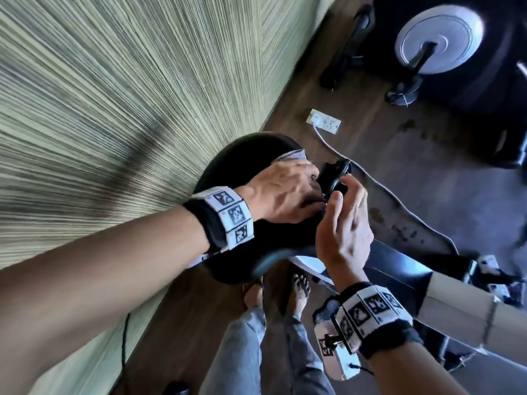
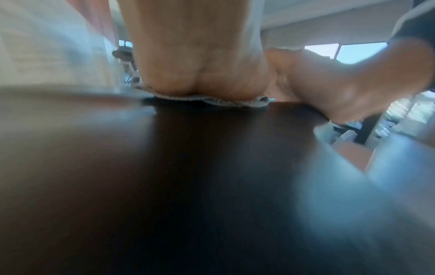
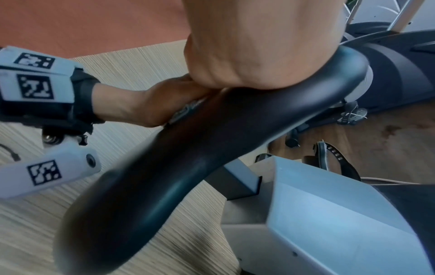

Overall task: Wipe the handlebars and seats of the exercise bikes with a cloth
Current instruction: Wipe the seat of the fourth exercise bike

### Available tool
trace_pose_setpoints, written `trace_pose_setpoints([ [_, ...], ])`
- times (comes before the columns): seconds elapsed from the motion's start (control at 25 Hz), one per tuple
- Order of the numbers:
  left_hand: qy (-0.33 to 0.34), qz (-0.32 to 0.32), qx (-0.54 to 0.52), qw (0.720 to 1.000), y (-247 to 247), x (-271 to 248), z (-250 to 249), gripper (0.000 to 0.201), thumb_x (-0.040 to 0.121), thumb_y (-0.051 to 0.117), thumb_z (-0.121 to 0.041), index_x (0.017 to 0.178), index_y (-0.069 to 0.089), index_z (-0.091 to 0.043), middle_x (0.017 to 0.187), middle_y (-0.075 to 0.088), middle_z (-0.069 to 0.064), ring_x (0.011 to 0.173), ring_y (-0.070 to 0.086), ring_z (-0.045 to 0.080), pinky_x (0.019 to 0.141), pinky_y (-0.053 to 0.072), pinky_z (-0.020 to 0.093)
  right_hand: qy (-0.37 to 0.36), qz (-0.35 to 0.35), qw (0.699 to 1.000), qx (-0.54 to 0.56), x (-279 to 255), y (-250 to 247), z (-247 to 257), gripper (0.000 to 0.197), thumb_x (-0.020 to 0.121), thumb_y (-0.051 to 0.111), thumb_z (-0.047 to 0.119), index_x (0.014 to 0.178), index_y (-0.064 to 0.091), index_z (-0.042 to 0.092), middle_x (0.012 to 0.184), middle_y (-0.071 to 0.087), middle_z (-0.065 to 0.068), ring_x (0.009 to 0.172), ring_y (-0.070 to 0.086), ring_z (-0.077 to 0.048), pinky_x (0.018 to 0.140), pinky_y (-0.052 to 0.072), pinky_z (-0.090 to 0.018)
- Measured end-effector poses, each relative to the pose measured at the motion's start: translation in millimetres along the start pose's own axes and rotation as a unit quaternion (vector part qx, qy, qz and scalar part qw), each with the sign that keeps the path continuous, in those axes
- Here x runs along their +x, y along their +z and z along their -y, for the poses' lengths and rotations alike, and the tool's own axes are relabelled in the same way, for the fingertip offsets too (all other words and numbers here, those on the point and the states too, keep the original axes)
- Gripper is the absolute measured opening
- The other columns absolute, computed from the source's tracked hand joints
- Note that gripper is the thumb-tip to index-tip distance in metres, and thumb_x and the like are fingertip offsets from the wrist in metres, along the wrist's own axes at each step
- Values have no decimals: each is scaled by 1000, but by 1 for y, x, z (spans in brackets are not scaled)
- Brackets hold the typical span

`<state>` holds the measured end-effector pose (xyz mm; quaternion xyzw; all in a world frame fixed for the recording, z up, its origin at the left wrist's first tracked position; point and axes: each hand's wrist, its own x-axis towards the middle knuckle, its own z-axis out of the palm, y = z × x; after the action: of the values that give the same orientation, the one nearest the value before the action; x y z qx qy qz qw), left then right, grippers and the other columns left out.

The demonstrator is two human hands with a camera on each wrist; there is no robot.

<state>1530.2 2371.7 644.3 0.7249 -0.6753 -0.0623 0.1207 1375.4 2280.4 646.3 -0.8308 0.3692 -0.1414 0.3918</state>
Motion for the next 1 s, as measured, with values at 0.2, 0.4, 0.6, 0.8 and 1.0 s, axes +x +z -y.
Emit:
trace_pose_setpoints([
  [0.2,-54,59,7,997,-4,13,33,48,104,37,-53,90,71,-21,91,65,-6,100,58,15,102,37,39,-16,-4,999,-39,2,0,0,54,101,20,49,136,48,19,136,56,0,124,52,-22,96,39,-33],
  [0.4,-200,30,-28,979,-11,27,47,60,98,27,-57,97,79,-26,101,75,-9,97,63,23,91,50,38,-38,2,997,-61,2,1,-1,49,100,25,45,134,50,18,131,58,-1,122,53,-22,96,40,-33],
  [0.6,-440,38,-92,892,-27,5,73,62,99,30,-61,91,76,-19,76,68,10,75,66,34,73,54,38,-34,2,996,-88,2,4,-1,46,101,29,42,132,51,17,125,61,-3,116,56,-24,93,42,-36],
  [0.8,-520,-17,-71,851,-46,-21,38,39,109,37,-38,89,56,-10,93,65,24,88,65,43,85,54,54,-50,10,994,-97,2,3,0,43,102,30,41,130,52,16,121,62,-3,109,52,-20,90,41,-36],
  [1.0,-646,-94,-71,754,-31,-68,5,46,107,30,-48,110,64,-18,97,67,12,93,66,37,76,45,40,-59,25,993,-98,2,2,1,41,103,31,40,129,51,15,118,61,-5,108,50,-20,88,41,-37],
])
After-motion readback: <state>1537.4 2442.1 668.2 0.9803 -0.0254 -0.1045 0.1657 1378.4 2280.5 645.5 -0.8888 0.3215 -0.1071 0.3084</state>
